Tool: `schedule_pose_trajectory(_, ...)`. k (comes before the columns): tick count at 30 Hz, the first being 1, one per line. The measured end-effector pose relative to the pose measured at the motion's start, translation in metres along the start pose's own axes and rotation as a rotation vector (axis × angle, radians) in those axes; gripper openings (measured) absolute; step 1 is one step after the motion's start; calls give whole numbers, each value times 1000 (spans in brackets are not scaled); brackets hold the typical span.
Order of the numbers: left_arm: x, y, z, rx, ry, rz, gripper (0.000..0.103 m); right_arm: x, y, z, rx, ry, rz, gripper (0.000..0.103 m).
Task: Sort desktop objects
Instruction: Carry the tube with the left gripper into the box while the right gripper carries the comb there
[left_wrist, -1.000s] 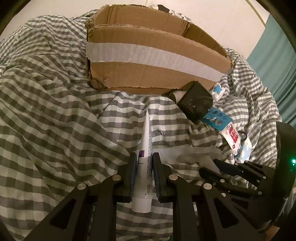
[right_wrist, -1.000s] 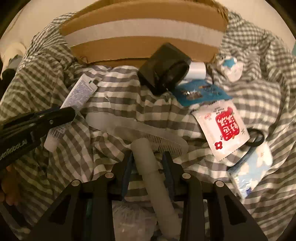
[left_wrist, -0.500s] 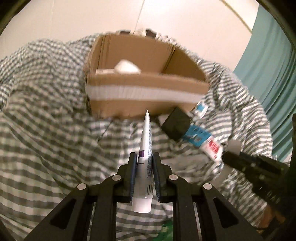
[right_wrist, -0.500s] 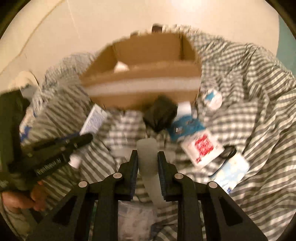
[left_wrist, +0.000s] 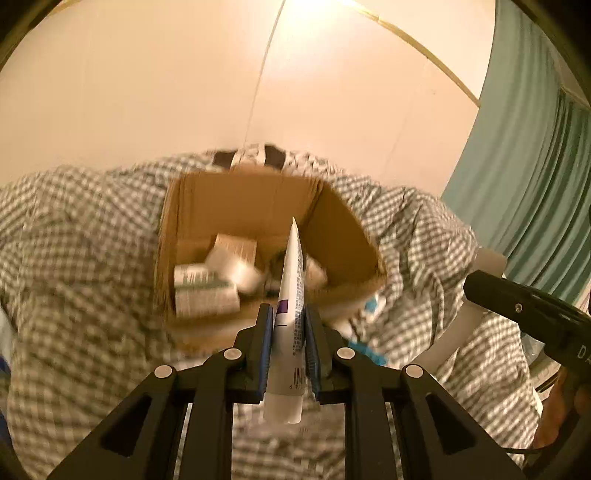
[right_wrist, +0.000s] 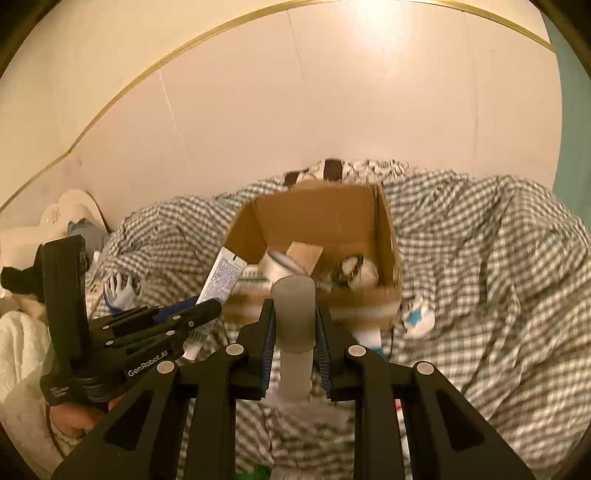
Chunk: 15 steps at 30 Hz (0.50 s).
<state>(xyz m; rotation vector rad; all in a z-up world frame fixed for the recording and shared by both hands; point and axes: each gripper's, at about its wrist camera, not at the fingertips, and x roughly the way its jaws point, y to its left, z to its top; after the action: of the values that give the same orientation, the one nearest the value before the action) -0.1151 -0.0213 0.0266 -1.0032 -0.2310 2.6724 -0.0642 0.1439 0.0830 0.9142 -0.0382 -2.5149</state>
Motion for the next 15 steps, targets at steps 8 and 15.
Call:
schedule_pose_trajectory(8,60,3,53,4,2,2,17,42,-23,54,-10,-40,13,19)
schedule_pose_trajectory(15,131,33,70,-39,53,40,17,126,-59,70,40,25,49,19)
